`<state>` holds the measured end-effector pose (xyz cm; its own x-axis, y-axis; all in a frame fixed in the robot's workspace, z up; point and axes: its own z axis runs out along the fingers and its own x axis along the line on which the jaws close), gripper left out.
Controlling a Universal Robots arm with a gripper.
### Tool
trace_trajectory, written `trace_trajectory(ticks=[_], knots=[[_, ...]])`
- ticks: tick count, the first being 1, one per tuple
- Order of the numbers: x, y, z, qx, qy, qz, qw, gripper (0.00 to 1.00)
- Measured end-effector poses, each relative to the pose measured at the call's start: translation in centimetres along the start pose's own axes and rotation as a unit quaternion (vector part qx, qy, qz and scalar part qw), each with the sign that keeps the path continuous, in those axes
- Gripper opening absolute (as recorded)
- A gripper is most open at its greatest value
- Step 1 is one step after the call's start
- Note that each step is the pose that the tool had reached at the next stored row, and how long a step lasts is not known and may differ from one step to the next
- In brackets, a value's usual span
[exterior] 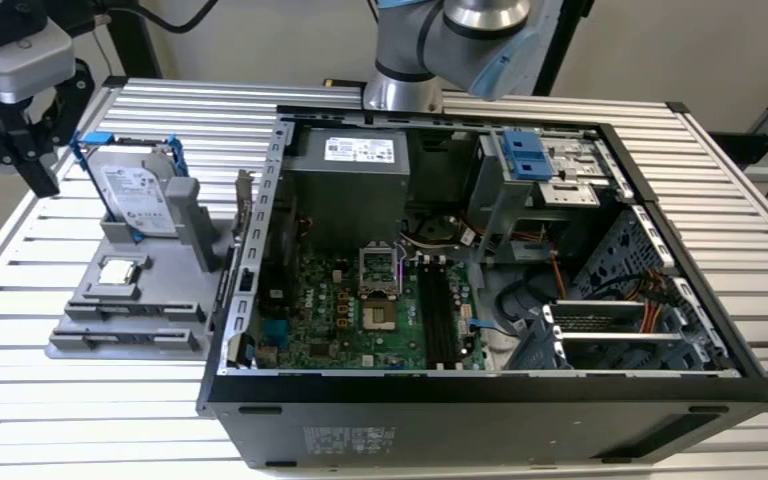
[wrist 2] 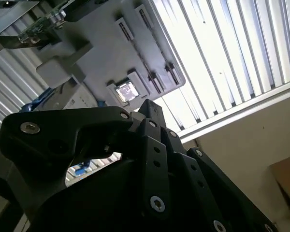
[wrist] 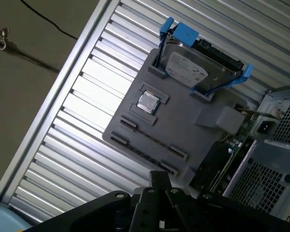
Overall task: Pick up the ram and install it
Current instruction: 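Pick up the ram and move it above insertion slot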
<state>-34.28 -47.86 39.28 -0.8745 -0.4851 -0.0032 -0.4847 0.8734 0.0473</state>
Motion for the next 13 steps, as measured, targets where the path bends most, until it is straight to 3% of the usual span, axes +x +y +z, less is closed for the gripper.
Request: trace_trajectory(ticks=[7, 13], knots=[[0.00, 0.00, -0.05, -0.0001, 0.0018, -0.038, 0.99928, 0.00], [-0.01, 0.01, -0.07, 0.0002, 0.0041, -0.074, 0.99722, 0.00]])
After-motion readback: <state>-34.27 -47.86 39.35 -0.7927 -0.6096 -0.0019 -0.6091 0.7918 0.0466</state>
